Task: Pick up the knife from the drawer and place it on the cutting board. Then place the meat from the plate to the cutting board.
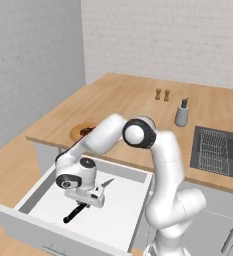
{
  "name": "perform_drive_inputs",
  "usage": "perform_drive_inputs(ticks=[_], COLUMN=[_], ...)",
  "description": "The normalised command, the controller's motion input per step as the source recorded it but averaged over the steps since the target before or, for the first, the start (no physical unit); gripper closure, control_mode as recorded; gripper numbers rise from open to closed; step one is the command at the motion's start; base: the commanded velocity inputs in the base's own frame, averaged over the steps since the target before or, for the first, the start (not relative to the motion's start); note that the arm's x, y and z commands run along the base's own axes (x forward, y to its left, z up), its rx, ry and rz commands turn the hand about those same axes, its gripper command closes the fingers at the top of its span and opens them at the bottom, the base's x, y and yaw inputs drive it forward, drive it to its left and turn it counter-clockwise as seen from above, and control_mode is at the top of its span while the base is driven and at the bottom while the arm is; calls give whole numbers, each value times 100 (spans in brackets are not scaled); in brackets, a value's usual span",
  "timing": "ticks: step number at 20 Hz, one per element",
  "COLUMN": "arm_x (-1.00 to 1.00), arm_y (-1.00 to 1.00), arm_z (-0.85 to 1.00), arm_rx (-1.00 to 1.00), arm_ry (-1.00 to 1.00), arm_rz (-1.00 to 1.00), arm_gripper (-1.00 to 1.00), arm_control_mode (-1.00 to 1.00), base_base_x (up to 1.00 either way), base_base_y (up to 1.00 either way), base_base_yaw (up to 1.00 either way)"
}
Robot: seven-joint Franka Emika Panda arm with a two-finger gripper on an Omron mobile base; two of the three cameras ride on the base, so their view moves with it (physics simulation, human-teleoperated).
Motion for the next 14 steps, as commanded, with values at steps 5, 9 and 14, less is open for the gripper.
perform_drive_inputs(ticks=[5, 9, 14], arm_x=[-69, -56, -42], arm_y=[2, 0, -3], arm_z=[100, 100, 100], arm_rx=[-1, 0, -9], arm_ry=[22, 10, -6], arm_rz=[0, 0, 8], arm_gripper=[100, 100, 100], arm_control_mode=[-100, -100, -100], base_base_x=[0, 0, 0], base_base_y=[0, 0, 0], base_base_yaw=[0, 0, 0])
